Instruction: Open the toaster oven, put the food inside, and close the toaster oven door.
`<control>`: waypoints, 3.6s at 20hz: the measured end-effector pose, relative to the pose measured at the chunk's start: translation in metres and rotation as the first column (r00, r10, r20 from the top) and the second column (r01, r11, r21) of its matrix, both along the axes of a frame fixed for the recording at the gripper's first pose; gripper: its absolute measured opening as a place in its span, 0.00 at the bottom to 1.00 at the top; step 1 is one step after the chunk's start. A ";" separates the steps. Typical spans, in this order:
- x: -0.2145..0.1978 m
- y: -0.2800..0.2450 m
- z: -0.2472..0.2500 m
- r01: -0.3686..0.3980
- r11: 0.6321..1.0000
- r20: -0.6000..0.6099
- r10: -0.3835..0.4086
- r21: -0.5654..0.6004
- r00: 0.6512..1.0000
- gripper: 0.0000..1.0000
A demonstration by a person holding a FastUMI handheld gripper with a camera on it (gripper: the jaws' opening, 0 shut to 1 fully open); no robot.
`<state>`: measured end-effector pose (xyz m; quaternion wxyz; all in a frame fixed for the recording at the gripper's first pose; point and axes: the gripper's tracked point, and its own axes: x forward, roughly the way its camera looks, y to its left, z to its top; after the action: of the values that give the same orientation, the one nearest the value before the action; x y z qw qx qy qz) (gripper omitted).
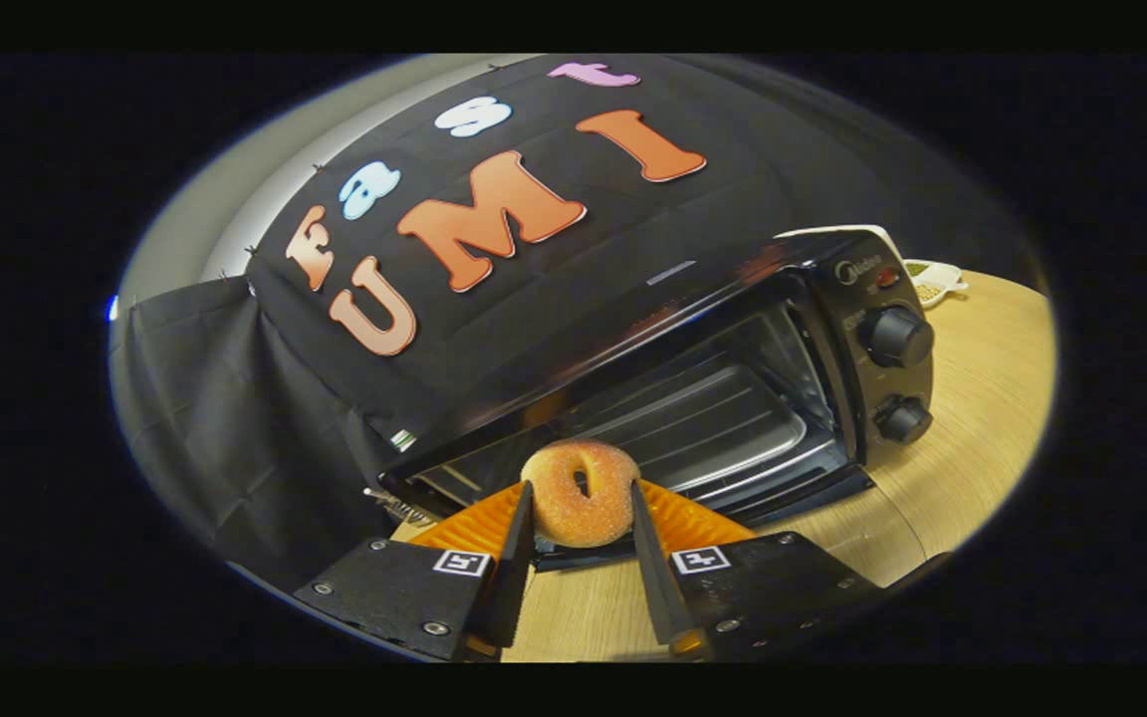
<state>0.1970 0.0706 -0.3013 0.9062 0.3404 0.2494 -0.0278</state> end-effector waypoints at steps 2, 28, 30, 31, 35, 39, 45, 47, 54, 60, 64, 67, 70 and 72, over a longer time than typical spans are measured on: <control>0.011 0.003 -0.009 -0.004 1.000 -0.018 0.004 -0.011 1.000 0.52; -0.113 0.007 0.026 -0.176 0.902 -0.058 0.167 -0.395 0.984 0.99; -0.140 0.009 0.022 -0.214 0.894 -0.088 0.195 -0.392 0.977 0.99; -0.154 0.010 0.018 -0.231 0.893 -0.109 0.204 -0.386 0.973 0.98; -0.186 0.003 -0.002 -0.267 0.875 -0.181 0.210 -0.403 0.961 0.99; -0.205 0.003 -0.024 -0.297 0.858 -0.240 0.210 -0.419 0.948 0.99; -0.201 0.000 -0.051 -0.295 0.882 -0.308 0.185 -0.367 0.933 0.99; -0.204 0.006 -0.058 -0.326 0.882 -0.354 0.201 -0.341 0.913 0.99; -0.194 0.025 -0.042 -0.384 0.868 -0.342 0.273 -0.314 0.899 0.98; -0.191 0.021 -0.028 -0.365 0.866 -0.330 0.252 -0.342 0.909 0.99; -0.176 0.014 0.003 -0.323 0.853 -0.240 0.241 -0.410 0.940 0.97; -0.158 0.005 0.021 -0.274 0.840 -0.178 0.214 -0.468 0.961 0.95; -0.138 -0.015 0.033 -0.198 0.814 -0.132 0.150 -0.546 0.980 0.95; -0.125 -0.018 0.034 -0.172 0.819 -0.109 0.134 -0.548 0.985 0.95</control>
<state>0.0715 0.0530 -0.2673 0.9565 0.0404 0.2866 -0.0372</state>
